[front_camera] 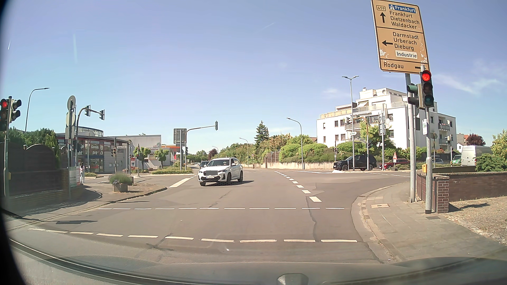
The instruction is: Follow the waypoints while adhering to traffic rules and regulations
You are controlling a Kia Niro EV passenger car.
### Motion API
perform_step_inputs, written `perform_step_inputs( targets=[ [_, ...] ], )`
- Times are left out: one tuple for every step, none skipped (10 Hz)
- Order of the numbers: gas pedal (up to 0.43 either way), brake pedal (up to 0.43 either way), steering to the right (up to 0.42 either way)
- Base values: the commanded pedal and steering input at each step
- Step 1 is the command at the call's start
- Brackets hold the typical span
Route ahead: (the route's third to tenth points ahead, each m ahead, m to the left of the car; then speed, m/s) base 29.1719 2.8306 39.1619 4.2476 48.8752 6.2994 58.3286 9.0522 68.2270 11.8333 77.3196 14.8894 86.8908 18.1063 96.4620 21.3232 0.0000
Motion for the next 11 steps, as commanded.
perform_step_inputs(
  targets=[
    [0.0,0.366,-0.005],
    [0.0,0.366,-0.005],
    [0.0,0.366,-0.005],
    [0.0,0.366,-0.005],
    [0.0,0.366,-0.005],
    [0.0,0.366,-0.005],
    [0.0,0.366,-0.005],
    [0.0,0.366,-0.005],
    [0.0,0.366,-0.005],
    [0.0,0.366,-0.005],
    [0.0,0.366,-0.005]
  ],
)
